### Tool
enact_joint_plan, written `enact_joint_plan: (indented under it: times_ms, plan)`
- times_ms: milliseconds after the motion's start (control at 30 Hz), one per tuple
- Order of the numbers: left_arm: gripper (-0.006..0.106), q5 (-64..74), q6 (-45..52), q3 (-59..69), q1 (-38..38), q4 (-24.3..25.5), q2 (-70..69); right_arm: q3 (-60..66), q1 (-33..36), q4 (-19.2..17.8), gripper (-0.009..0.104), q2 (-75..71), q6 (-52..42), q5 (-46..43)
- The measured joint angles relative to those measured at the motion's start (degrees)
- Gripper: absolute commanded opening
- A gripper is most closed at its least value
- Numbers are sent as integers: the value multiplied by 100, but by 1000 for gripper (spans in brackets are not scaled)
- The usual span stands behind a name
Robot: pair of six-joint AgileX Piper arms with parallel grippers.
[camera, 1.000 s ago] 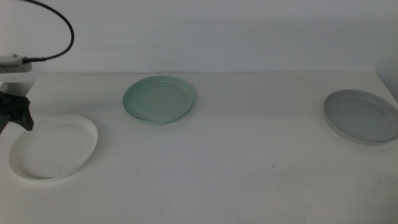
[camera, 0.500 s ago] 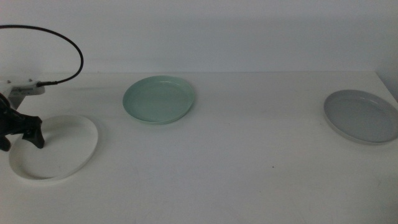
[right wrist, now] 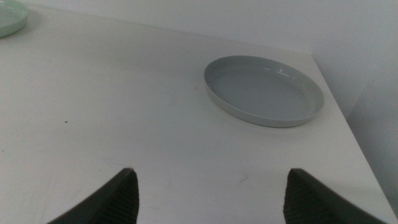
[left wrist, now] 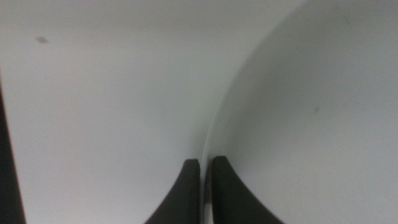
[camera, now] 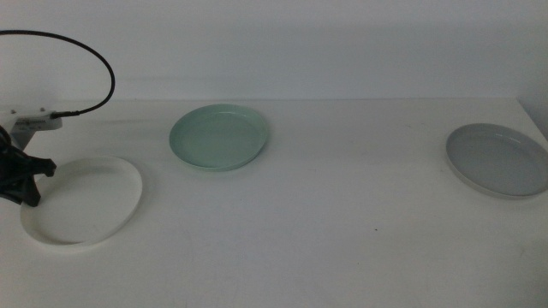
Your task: Stack the three bowls on top of each other.
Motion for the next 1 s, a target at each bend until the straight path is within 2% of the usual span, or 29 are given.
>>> enact_joint_plan:
  times_ms: [200,433,733,1000]
  plan:
    - [-5,641,-121,-140,0,-81,-315,0,0,0,61,0,0,0]
    - [-5,1091,-391,-140,-213,-692,-1321,0,0,0,61,0,0,0]
    - [-5,1286,-1489,-140,-2027,-690,-1865,0,0,0,61,0,0,0]
    - [-5,595,-2210,-140,-3577,-691,-1618,0,0,0,61,0,0,0]
